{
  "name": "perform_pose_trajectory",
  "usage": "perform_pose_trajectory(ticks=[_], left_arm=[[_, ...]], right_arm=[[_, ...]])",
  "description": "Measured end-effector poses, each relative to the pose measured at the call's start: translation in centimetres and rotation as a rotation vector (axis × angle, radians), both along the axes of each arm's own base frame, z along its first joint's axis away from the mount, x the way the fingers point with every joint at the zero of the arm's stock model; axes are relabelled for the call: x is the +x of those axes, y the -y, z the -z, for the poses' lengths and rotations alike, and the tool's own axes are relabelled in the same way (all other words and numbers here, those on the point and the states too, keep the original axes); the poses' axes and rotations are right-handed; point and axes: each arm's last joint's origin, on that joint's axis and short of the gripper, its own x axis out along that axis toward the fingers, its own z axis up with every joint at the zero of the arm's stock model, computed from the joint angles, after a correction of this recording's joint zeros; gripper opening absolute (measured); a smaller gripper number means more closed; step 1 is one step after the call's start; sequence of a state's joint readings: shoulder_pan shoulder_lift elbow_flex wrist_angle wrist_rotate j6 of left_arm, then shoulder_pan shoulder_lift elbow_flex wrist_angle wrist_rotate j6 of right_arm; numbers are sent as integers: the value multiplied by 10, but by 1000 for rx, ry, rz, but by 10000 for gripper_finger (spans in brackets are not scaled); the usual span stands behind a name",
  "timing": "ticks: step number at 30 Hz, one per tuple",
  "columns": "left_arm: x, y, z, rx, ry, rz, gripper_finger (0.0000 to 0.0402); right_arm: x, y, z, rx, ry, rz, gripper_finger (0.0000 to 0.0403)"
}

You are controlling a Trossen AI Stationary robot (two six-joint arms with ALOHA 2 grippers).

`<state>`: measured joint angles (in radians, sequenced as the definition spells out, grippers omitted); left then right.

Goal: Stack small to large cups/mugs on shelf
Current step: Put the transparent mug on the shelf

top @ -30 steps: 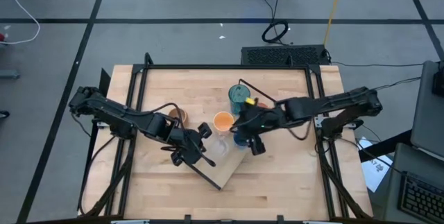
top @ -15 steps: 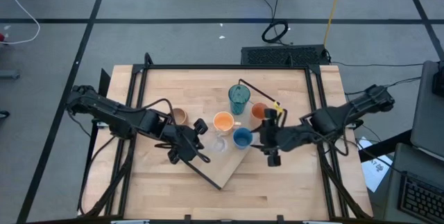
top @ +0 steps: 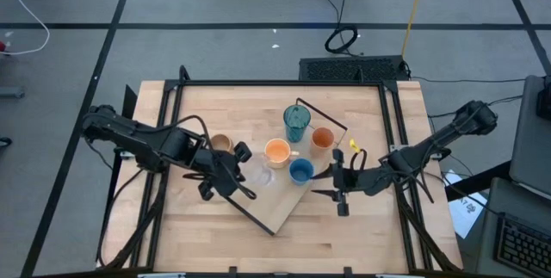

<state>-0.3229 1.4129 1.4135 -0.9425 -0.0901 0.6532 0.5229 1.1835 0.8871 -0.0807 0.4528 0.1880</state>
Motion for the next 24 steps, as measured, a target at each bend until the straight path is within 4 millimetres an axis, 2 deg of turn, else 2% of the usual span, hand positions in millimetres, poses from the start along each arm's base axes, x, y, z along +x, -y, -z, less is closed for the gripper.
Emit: perform_pose_trajectory(ticks=[9,19,24], left_arm=[[-14,6,1,-4,-122,-26,0],[-22,25,2,53,-117,128,0],[-14,21,2,25,-93,78,0]], right_arm=[[-12,-9,37,30,111,-18,140],[-28,-16,58,31,223,-71,138],[-33,-19,61,19,230,-57,138]])
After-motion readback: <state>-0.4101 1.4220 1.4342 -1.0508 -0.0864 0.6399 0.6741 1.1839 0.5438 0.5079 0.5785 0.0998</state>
